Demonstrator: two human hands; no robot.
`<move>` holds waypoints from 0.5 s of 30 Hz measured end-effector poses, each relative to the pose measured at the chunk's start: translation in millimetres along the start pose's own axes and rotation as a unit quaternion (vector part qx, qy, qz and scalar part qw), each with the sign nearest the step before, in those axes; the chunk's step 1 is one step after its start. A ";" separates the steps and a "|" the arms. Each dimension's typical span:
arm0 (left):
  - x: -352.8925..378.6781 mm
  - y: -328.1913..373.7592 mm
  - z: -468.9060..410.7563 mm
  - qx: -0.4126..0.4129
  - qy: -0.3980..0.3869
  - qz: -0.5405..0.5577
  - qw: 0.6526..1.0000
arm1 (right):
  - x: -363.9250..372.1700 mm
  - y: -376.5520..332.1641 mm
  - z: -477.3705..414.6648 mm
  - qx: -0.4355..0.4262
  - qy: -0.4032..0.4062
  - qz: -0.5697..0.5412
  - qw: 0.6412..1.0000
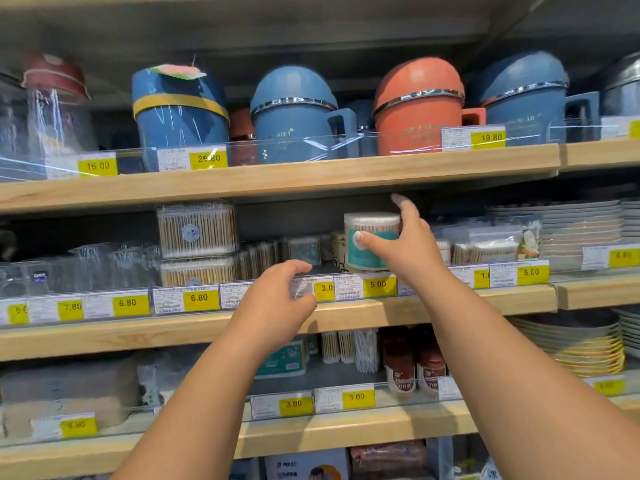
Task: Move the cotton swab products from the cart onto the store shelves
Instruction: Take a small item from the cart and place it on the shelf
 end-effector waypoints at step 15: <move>3.9 -4.3 1.0 0.006 0.004 -0.018 1.000 | 23.1 12.1 -9.0 0.035 -0.032 0.125 0.991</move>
Point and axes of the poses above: each hand's wrist, its own z-axis away from the middle knuckle, its own x-axis out of the palm, y = z × x, the point moved 8 cm from there along -z, towards the middle knuckle, and after that the axes turned 8 degrees about x, right-handed, at the moved point
